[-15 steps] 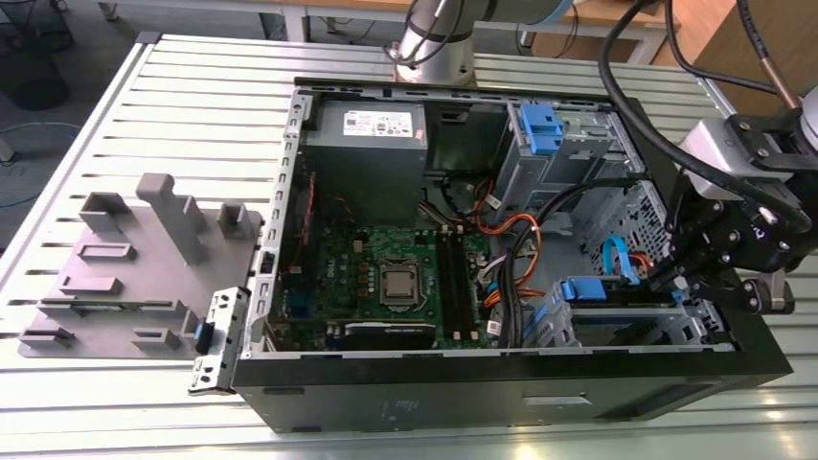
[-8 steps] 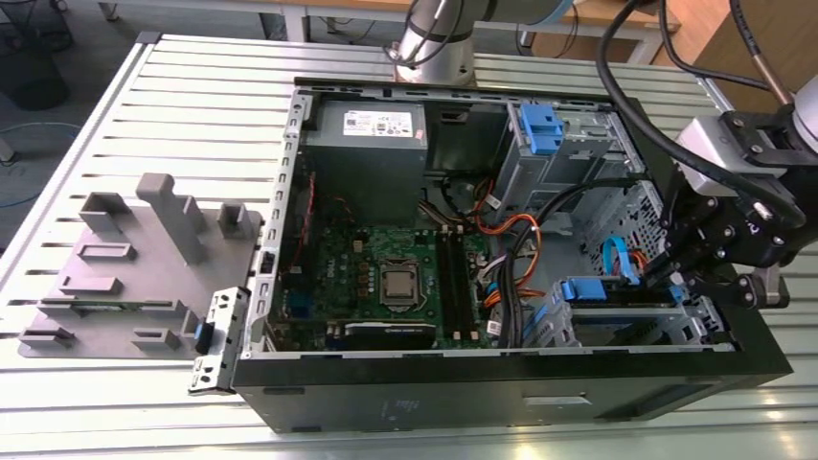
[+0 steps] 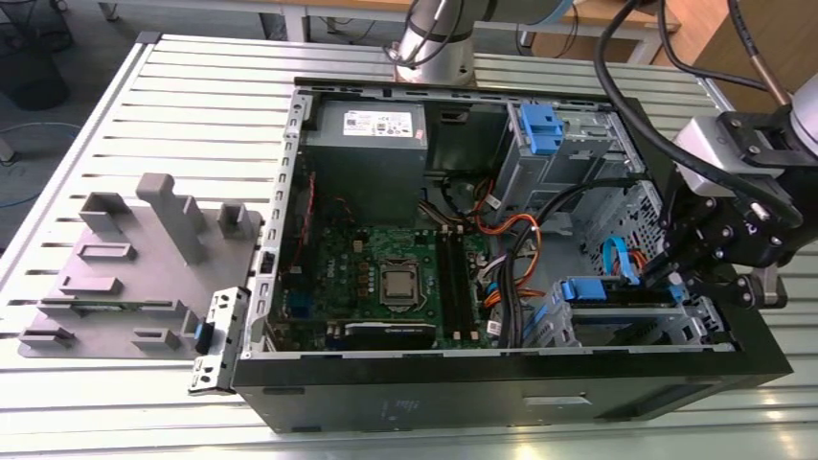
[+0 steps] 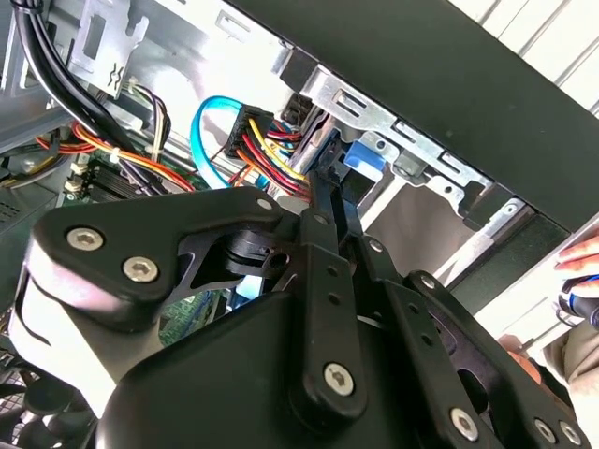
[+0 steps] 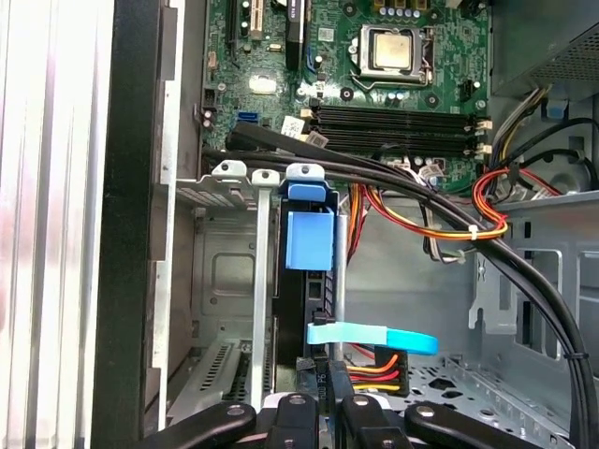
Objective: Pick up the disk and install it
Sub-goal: 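Insert the second disk wire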
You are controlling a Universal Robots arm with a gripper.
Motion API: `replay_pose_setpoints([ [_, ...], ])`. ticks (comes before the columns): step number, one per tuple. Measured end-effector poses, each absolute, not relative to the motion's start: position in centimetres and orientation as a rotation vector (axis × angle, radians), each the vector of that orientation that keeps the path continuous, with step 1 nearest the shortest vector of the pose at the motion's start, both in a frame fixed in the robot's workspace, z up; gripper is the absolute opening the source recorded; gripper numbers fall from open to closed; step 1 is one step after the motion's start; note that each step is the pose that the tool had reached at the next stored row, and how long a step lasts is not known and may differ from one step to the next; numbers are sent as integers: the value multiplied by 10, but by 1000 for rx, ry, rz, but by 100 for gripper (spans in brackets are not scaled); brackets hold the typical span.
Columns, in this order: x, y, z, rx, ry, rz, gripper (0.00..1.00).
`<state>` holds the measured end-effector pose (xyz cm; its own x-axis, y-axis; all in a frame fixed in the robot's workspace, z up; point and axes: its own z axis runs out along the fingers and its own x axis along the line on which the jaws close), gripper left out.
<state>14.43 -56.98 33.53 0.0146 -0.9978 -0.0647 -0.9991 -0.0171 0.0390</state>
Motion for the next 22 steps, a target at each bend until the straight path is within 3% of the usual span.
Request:
replay_pose_setpoints([
  [22, 142, -570, 330, -2225, 2190, 114, 16],
])
